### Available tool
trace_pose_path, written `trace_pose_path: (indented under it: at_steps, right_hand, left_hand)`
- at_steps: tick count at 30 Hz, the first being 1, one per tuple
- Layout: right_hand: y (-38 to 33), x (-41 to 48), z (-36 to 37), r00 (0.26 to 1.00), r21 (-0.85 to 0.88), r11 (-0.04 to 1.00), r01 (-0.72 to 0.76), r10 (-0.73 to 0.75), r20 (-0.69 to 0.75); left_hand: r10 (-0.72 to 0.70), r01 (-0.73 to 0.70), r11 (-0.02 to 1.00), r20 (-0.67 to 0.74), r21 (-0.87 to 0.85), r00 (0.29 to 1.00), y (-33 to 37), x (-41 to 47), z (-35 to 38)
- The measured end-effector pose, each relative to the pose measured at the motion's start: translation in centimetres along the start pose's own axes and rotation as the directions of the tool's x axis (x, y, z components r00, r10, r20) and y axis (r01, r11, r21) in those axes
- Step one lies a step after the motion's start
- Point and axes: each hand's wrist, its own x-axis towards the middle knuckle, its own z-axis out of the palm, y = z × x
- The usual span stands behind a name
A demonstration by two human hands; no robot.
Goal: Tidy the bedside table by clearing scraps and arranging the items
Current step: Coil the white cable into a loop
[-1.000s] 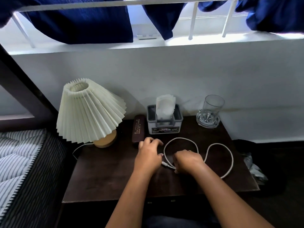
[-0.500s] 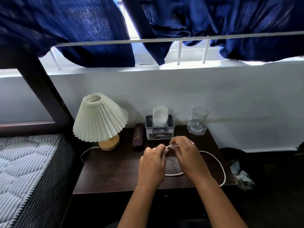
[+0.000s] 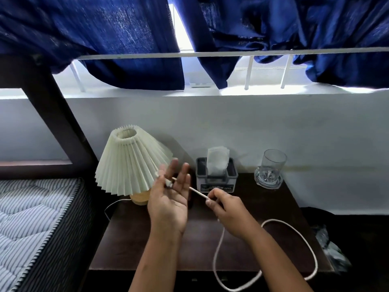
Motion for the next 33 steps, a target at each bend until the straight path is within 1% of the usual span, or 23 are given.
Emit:
trace_pose_path:
  at_steps: [3, 4, 5, 6, 7, 8, 9, 10, 11, 12, 13, 14, 15, 17, 18, 21, 24, 25, 26, 27, 29, 31, 33]
  right_hand:
    - [-1.0, 0.1, 0.2, 0.988, -0.096, 0.992, 0.083, -0.069, 0.138]
    - [-1.4, -0.1, 0.2, 0.983, -0.159, 0.979, 0.131, -0.107, 0.151]
    - [-1.6, -0.3, 0.3, 0.978, -0.213, 0.962, 0.173, -0.141, 0.155]
    - [-1.9, -0.6, 0.1, 0.975, -0.265, 0.943, 0.2, -0.164, 0.15]
    - [-2.1, -1.0, -0.3, 0.976, -0.318, 0.925, 0.207, -0.174, 0.129]
    - [-2.1, -1.3, -1.1, 0.981, -0.373, 0.907, 0.195, -0.175, 0.087]
    - [-1.8, -1.7, -2.3, 0.985, -0.422, 0.892, 0.162, -0.169, 0.023]
    - [-1.3, -2.1, -3.6, 0.985, -0.458, 0.882, 0.114, -0.159, -0.062]
    - [-0.6, -2.4, -5.1, 0.975, -0.473, 0.879, 0.057, -0.15, -0.162]
    - [0.1, -2.8, -6.4, 0.953, -0.467, 0.884, 0.002, -0.144, -0.267]
    - [0.7, -3.2, -7.6, 0.923, -0.451, 0.891, -0.046, -0.135, -0.361]
    - [1.2, -3.4, -8.4, 0.89, -0.435, 0.896, -0.087, -0.125, -0.438]
    - [1.6, -3.4, -8.9, 0.861, -0.417, 0.9, -0.125, -0.11, -0.497]
    - [2.2, -3.1, -9.4, 0.815, -0.366, 0.91, -0.194, -0.058, -0.577]
    - [2.7, -2.9, -9.6, 0.795, -0.341, 0.91, -0.235, -0.021, -0.606]
    - [4.5, -2.6, -10.3, 0.754, -0.266, 0.9, -0.347, 0.098, -0.65]
    - [6.5, -2.6, -10.3, 0.745, -0.231, 0.874, -0.428, 0.197, -0.637]
    - [7.0, -2.5, -10.1, 0.752, -0.229, 0.865, -0.446, 0.223, -0.621]
    - [7.4, -2.3, -9.8, 0.763, -0.232, 0.858, -0.458, 0.245, -0.598]
    - [7.6, -2.1, -9.5, 0.778, -0.246, 0.848, -0.469, 0.264, -0.57]
    - [7.5, -1.8, -8.5, 0.82, -0.287, 0.829, -0.48, 0.307, -0.483]
    - [6.5, -1.6, -6.8, 0.875, -0.286, 0.844, -0.453, 0.361, -0.322]
    - [4.9, -1.7, -4.7, 0.919, -0.27, 0.878, -0.395, 0.381, -0.106]
  left_hand:
    - [0.198, -0.187, 0.978, -0.125, 0.089, 0.972, 0.4, 1.2, -1.0]
    - [0.264, -0.236, 0.952, -0.133, 0.196, 0.955, 0.3, 1.2, -1.1]
    - [0.342, -0.284, 0.893, -0.116, 0.349, 0.933, 0.2, 1.1, -1.2]
    - [0.435, -0.34, 0.774, -0.059, 0.535, 0.898, 0.0, 1.0, -1.4]
    - [0.512, -0.392, 0.59, 0.048, 0.706, 0.857, -0.2, 1.0, -1.8]
    - [0.534, -0.412, 0.351, 0.182, 0.841, 0.826, -0.4, 1.1, -2.2]
    - [0.479, -0.376, 0.069, 0.3, 0.924, 0.825, -0.5, 1.3, -2.9]
    - [0.363, -0.297, -0.172, 0.341, 0.939, 0.867, -0.5, 1.2, -3.3]
    - [0.22, -0.245, -0.313, 0.321, 0.918, 0.921, -0.4, 1.0, -3.5]
    - [0.059, -0.238, -0.305, 0.268, 0.922, 0.961, -0.4, 0.6, -3.7]
    - [-0.121, -0.234, -0.181, 0.215, 0.955, 0.969, -0.7, 0.2, -3.7]
    - [-0.291, -0.198, -0.048, 0.176, 0.979, 0.94, -1.1, -0.3, -3.6]
    - [-0.427, -0.168, 0.023, 0.162, 0.986, 0.89, -1.7, -0.9, -3.3]
    - [-0.597, -0.131, 0.037, 0.126, 0.991, 0.792, -2.7, -1.6, -2.6]
    - [-0.654, -0.097, 0.055, 0.109, 0.994, 0.749, -3.1, -2.0, -2.1]
    - [-0.778, 0.061, 0.212, 0.131, 0.975, 0.615, -3.1, -2.6, -1.2]
    - [-0.884, 0.222, 0.318, 0.204, 0.922, 0.42, -2.1, -2.9, -0.3]
    - [-0.892, 0.273, 0.361, 0.245, 0.892, 0.379, -1.9, -3.1, 0.0]
    - [-0.878, 0.316, 0.423, 0.299, 0.849, 0.373, -1.8, -3.2, 0.2]
    - [-0.846, 0.356, 0.501, 0.36, 0.789, 0.394, -1.8, -3.3, 0.5]
    - [-0.723, 0.409, 0.683, 0.482, 0.605, 0.495, -2.2, -3.4, 0.8]
    - [-0.545, 0.391, 0.837, 0.51, 0.384, 0.666, -2.9, -3.2, 1.1]
    - [-0.356, 0.289, 0.932, 0.415, 0.217, 0.837, -3.5, -2.7, 1.2]
